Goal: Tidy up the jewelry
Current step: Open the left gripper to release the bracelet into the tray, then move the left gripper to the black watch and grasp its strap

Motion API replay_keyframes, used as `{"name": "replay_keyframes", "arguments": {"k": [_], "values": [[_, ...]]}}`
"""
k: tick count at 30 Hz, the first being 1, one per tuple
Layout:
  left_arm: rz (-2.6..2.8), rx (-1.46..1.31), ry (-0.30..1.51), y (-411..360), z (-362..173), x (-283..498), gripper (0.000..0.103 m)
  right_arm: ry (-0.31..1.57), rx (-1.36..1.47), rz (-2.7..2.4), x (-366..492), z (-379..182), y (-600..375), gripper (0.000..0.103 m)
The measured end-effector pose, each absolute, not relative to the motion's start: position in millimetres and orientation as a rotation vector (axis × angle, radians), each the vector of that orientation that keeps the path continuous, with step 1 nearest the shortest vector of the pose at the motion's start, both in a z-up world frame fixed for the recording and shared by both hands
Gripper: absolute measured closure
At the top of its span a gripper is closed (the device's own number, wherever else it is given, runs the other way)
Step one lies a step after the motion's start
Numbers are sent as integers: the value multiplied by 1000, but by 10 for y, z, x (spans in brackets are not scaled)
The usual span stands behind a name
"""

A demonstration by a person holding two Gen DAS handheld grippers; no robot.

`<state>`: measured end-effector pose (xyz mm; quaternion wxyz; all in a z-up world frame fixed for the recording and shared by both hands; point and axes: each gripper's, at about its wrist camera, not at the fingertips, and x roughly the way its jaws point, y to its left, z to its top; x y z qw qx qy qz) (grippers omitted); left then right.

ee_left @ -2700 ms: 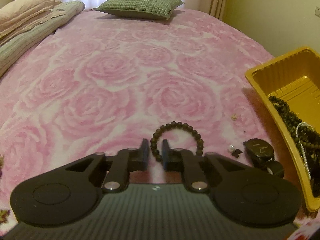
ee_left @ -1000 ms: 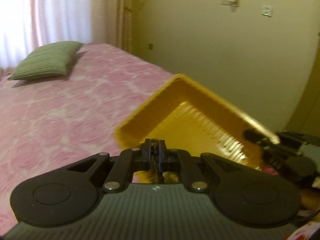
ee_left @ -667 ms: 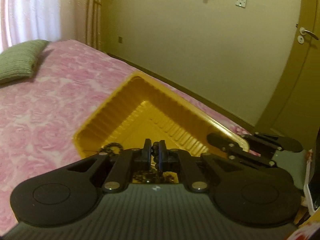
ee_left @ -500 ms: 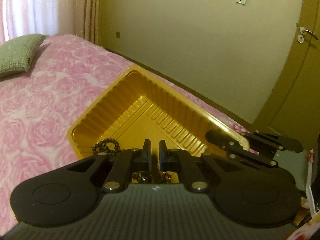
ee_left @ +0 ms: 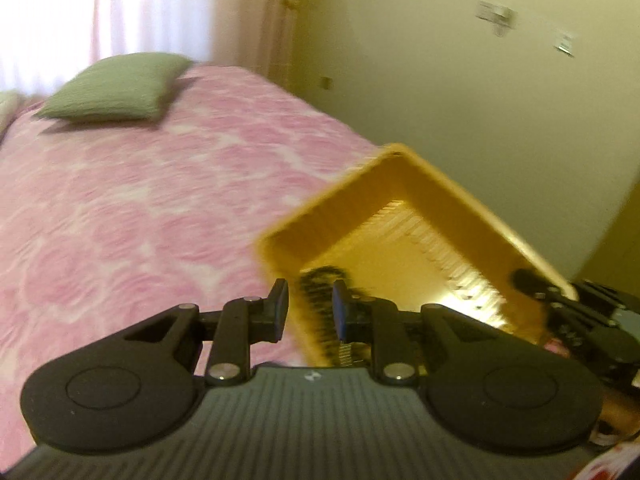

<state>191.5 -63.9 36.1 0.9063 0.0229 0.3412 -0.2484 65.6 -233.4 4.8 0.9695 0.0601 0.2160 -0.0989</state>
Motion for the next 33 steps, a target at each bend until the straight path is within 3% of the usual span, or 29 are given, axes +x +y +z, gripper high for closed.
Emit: {"name": "replay_keyframes", "arguments": {"k": [14, 33], "values": [[-229, 1, 758, 114, 10, 1828, 83, 435, 117, -202, 654, 57, -2329, 94], [-223, -40, 812, -13, -422, 1713, 83, 439, 114, -202, 666, 48, -2337, 94]]}}
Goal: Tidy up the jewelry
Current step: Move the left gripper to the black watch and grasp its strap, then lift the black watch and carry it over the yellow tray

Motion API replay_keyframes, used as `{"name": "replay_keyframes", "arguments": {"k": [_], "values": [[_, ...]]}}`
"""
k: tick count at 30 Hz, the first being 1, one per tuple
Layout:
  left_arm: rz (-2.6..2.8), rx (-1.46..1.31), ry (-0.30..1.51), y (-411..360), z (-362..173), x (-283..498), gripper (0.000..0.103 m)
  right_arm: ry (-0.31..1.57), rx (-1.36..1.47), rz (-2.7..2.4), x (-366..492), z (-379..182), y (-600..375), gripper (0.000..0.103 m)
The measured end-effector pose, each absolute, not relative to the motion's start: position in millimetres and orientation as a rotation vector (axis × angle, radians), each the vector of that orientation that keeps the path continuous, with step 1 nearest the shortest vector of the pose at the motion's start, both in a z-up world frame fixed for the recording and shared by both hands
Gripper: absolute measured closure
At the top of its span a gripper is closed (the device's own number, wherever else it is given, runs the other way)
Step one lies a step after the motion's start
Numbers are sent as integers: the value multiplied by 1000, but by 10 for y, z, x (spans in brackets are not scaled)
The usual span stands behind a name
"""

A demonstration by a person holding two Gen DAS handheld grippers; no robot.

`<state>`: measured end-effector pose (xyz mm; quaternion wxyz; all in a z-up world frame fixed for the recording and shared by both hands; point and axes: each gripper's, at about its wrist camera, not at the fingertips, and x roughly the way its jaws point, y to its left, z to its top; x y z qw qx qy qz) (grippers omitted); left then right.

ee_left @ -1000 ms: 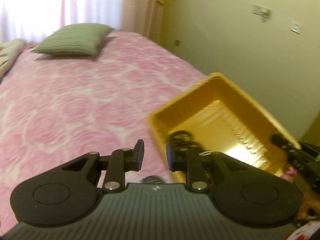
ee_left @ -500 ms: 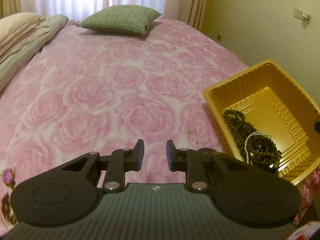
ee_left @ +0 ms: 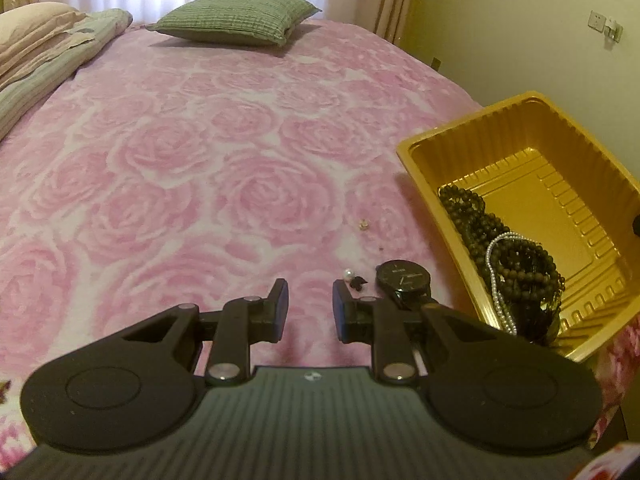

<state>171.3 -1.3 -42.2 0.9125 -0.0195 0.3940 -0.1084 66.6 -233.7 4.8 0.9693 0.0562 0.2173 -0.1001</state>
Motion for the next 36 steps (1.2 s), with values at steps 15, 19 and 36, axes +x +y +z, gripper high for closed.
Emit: {"name": "replay_keyframes", "arguments": {"k": [15, 19, 36], "values": [[-388, -116, 832, -342, -624, 1660, 78, 443, 107, -207, 701, 15, -2359, 94], [-385, -128, 817, -344, -585, 1654, 77, 443, 107, -207, 705, 13, -2359, 94], [-372, -62, 822, -571, -706, 1630, 73, 445, 100, -210, 718, -31, -2375, 94]]}}
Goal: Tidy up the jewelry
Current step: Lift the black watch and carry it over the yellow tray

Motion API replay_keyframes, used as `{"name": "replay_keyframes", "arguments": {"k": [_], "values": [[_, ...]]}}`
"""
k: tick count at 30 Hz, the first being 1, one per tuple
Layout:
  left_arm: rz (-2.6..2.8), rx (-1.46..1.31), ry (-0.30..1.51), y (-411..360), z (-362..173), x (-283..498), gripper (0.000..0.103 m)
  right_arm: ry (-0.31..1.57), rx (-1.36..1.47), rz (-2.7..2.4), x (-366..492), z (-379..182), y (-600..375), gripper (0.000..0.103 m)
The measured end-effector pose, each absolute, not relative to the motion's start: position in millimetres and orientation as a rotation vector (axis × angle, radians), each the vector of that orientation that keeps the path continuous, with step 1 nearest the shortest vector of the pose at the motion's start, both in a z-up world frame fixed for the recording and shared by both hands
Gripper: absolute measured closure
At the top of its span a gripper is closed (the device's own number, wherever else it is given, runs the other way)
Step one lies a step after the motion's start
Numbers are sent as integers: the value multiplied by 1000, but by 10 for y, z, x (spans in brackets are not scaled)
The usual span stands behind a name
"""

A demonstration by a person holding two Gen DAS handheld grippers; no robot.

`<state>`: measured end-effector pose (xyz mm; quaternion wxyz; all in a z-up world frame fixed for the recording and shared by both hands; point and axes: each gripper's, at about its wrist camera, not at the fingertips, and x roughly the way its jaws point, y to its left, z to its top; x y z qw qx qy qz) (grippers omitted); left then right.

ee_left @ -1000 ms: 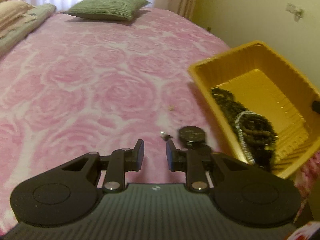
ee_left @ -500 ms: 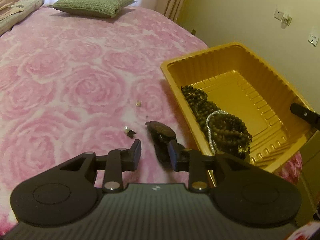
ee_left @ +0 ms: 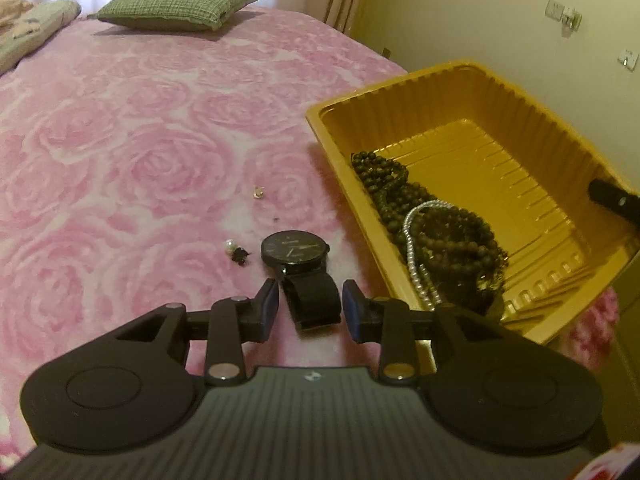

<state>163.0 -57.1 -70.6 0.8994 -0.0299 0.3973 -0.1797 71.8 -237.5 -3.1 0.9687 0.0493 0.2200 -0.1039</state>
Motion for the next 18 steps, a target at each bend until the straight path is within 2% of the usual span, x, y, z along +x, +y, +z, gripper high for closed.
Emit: {"name": "replay_keyframes", "arguments": {"k": [4, 6, 9, 18], "values": [[-376, -33, 835, -584, -729, 1643, 73, 444, 99, -210, 716, -37, -2376, 94], [-383, -28, 832, -589, -716, 1640, 81, 444, 101, -211, 717, -37, -2378, 94], [-386, -5, 826, -602, -682, 1626, 84, 445, 100, -209, 717, -42, -2383, 94], [-395, -2, 805, -419, -494, 1615, 85, 444, 100, -210, 717, -36, -2379, 94]]}}
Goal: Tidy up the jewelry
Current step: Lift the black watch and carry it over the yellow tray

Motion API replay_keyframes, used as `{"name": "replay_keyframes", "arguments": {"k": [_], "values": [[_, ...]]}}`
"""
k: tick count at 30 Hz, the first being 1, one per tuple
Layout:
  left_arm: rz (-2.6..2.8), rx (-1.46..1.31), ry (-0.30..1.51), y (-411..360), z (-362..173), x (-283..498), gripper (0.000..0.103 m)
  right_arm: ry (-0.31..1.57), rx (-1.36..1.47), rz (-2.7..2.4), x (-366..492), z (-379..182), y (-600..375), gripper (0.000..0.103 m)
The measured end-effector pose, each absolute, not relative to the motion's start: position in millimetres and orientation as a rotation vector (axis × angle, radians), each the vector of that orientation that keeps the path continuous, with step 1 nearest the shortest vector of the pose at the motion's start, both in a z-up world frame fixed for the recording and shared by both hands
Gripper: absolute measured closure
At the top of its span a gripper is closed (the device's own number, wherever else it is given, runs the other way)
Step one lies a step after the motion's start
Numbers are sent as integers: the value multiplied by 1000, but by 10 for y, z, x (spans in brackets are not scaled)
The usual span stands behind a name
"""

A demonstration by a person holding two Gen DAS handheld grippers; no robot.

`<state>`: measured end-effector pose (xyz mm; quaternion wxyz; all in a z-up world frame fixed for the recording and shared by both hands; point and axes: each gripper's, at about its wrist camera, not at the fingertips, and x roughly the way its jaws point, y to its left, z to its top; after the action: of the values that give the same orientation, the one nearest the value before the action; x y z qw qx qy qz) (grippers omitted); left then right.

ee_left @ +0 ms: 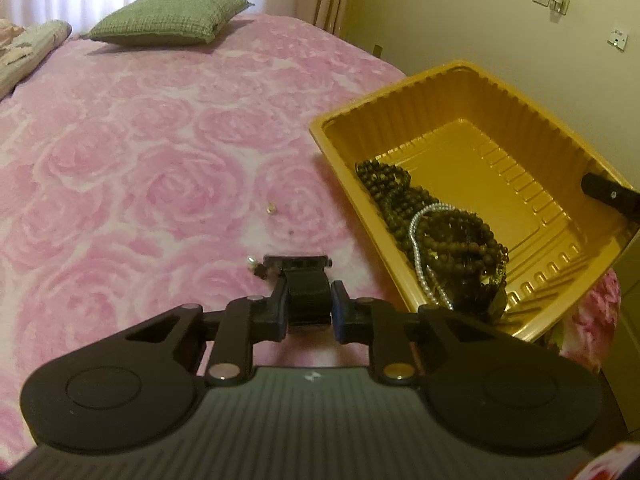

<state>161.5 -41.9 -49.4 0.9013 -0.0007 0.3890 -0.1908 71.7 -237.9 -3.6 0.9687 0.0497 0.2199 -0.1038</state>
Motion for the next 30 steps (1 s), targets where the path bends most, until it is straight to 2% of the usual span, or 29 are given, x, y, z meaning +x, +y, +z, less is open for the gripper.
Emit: {"name": "replay_keyframes", "arguments": {"k": [17, 30], "values": [[-450, 52, 740, -323, 14, 1668, 85, 438, 100, -210, 708, -19, -2335, 94], [-683, 59, 706, -972, 290, 1651, 85, 436, 103, -207, 681, 17, -2329, 94]]}}
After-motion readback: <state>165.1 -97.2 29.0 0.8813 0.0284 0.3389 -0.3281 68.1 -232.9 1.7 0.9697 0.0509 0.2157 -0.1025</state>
